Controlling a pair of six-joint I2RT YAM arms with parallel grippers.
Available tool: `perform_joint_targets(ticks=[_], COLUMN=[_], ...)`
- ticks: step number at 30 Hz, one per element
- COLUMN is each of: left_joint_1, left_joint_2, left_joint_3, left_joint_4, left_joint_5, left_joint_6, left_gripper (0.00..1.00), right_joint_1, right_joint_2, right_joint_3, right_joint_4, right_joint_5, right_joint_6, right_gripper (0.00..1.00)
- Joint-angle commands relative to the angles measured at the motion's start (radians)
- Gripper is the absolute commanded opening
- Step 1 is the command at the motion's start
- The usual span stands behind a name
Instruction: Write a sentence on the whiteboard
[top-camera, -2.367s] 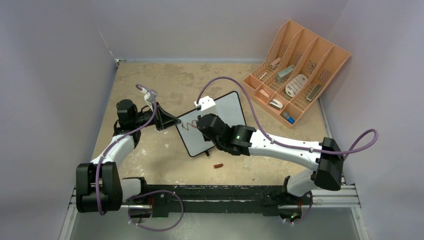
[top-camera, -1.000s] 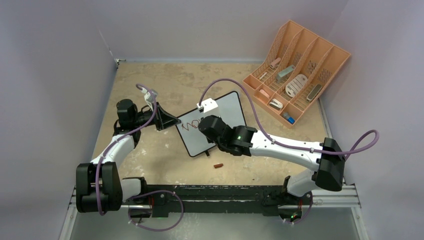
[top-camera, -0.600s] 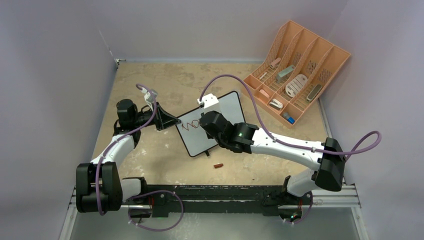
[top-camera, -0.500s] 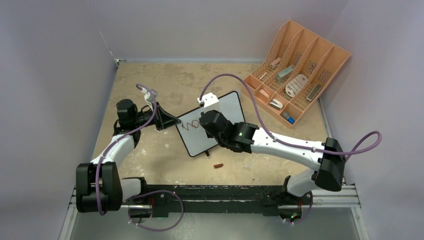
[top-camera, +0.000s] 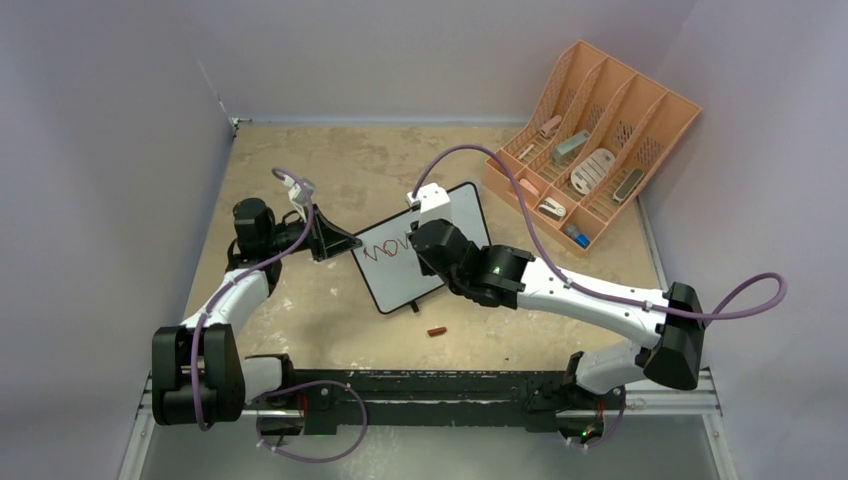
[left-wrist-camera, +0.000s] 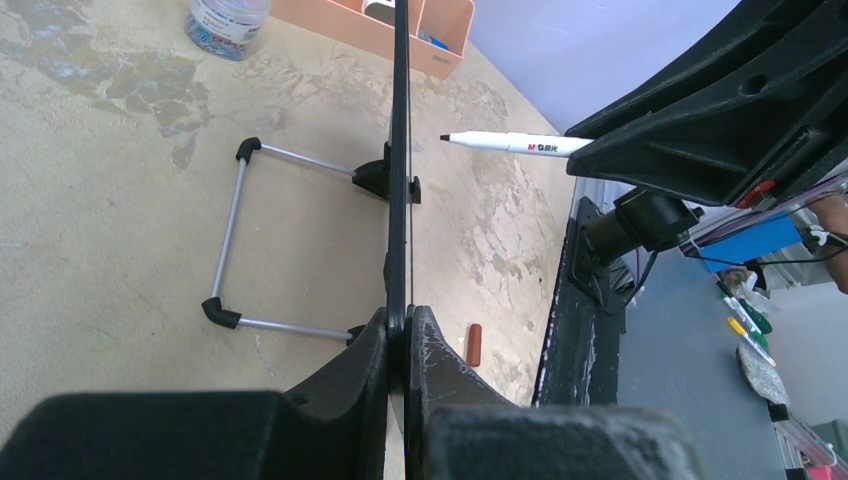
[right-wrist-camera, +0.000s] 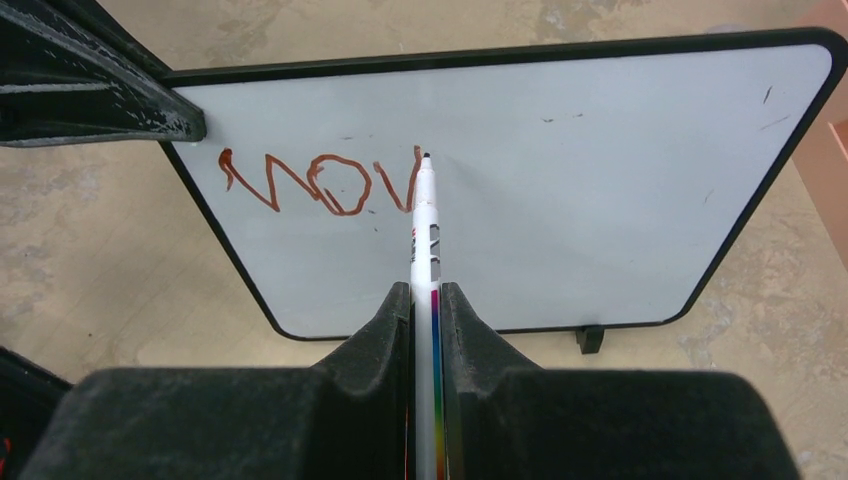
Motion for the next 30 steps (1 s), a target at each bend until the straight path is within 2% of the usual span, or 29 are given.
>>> perform_joint_targets(ticks=[1, 30], left_joint_1=[-0.016, -0.016], left_joint_2=[-0.001, 0.001], left_joint_3=[0.023, 0.023], left_joint_4=[-0.017, -0.022], left_joint_5=[0.033, 0.033], left_joint_6=[0.047, 0.05], left_gripper=[0.0, 0.0], right_joint_1=[-0.006, -0.013], right_joint_2=[-0.031, 0.02], right_joint_3=[-0.022, -0.041], right_joint_4=[-0.022, 0.019], right_joint_5=[-0.021, -0.005], right_joint_6=[0.03, 0.032], right_gripper=[0.0, 0.0])
